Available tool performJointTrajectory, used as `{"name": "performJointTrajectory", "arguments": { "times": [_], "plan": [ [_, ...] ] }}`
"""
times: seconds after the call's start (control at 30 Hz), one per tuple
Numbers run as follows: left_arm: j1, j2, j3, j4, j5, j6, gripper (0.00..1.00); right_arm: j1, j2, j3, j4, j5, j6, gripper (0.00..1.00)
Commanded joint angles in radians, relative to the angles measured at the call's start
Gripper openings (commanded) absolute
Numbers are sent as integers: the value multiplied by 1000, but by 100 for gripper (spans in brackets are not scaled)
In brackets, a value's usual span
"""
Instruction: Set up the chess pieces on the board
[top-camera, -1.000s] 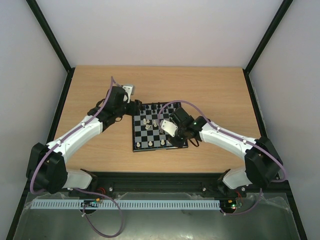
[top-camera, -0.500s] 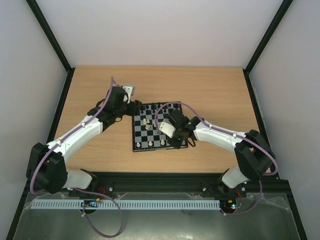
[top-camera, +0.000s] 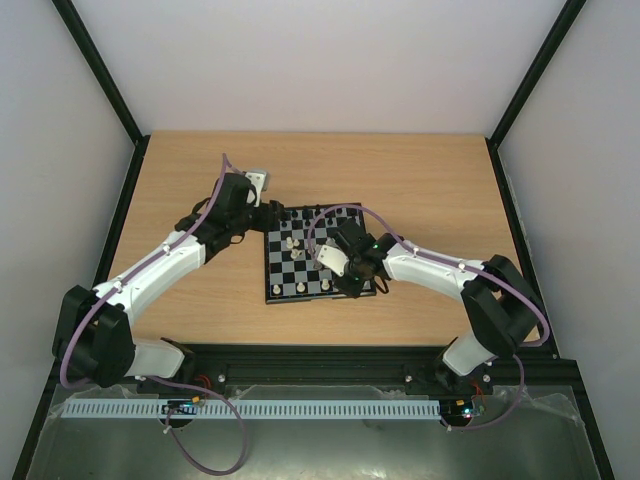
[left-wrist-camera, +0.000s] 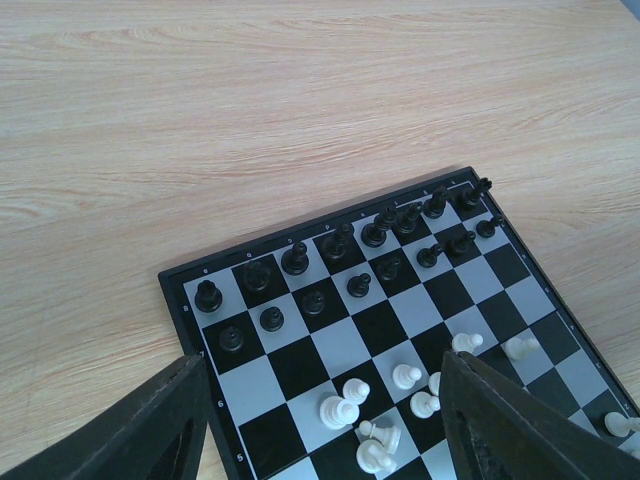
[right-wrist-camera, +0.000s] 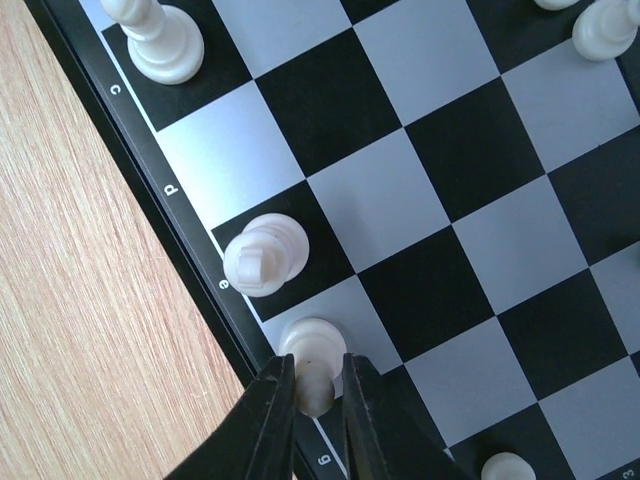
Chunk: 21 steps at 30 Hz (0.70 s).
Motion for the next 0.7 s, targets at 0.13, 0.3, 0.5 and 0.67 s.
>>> {"name": "performJointTrajectory", "arguments": {
  "times": [0.13, 0.3, 0.5, 0.67],
  "plan": [
    [3, 1, 3, -11, 6, 3, 65, 4, -11, 63, -115, -12, 22, 26],
    [3, -2, 3, -11, 10, 2, 65, -10, -68, 147, -208, -64, -2, 36],
    [3, -6, 4, -10, 23, 2, 65, -128, -24, 320, -280, -86, 25, 35],
    [3, -7, 2, -9, 32, -2, 66, -184, 77, 373, -235, 15, 107, 33]
  ]
}}
